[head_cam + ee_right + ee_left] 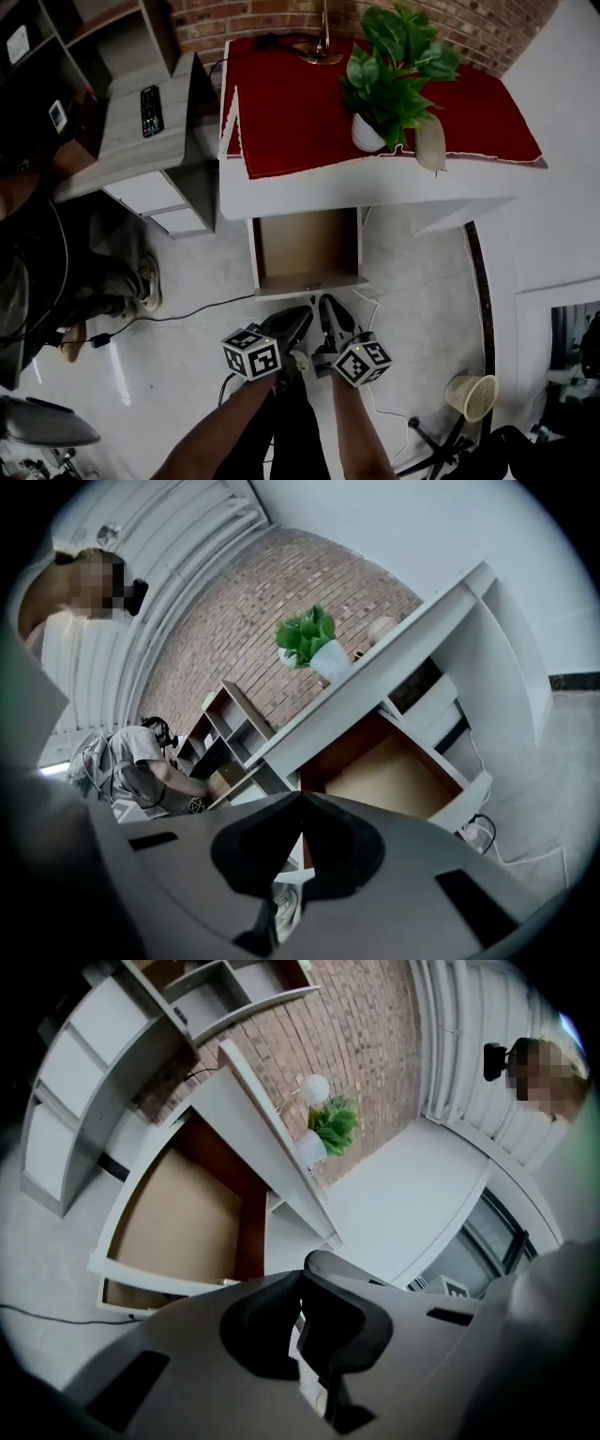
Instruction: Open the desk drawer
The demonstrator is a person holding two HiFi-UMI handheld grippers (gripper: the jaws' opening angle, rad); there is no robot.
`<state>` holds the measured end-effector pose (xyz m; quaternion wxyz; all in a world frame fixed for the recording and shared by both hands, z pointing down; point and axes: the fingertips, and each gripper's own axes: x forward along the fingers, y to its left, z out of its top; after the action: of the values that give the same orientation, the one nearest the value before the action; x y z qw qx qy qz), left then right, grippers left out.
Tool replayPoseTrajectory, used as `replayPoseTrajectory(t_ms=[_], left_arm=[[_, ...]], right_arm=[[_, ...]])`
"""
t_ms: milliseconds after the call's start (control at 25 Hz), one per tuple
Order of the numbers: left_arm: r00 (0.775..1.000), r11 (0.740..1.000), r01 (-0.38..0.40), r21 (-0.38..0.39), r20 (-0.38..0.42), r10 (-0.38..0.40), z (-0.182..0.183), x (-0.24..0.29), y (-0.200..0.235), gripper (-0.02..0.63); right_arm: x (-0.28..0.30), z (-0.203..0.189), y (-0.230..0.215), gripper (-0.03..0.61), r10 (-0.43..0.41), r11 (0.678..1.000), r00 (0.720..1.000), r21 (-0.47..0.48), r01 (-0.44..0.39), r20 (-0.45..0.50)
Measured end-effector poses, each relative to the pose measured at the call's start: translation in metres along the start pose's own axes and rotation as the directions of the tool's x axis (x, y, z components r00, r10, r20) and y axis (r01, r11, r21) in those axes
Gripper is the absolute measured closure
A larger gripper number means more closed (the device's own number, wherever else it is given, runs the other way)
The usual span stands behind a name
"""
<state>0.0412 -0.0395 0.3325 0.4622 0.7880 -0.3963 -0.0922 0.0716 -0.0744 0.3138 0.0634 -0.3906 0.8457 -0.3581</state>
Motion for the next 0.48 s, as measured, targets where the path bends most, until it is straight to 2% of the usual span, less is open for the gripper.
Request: replayPoseTrajectory(t_ms=[120,280,480], left_arm=[[1.0,0.998,0.005,0.06,-0.003,-0.005,0.026,-0.007,-0.017,0.603],[0.999,0.985,0.029,0.17,-0.025,-0.025,0.06,-0.013,-0.048,0.603],[0.998,0.965,0.05,0.256,-0.052,-0.038,0.074,-0.033,-0.094,0.603]], right_arm=[[0.003,0.025,0.023,0.561,-0.006,0.999,1.0,-0.053,0.005,-0.006],[0.013,0.07,0.05,0.561,0.003,0.996,0.999,-0.092,0.0,0.035],[0.006,0.109,0.093,0.561,0.032,0.988,0.999,-0.15,-0.026,0.036]])
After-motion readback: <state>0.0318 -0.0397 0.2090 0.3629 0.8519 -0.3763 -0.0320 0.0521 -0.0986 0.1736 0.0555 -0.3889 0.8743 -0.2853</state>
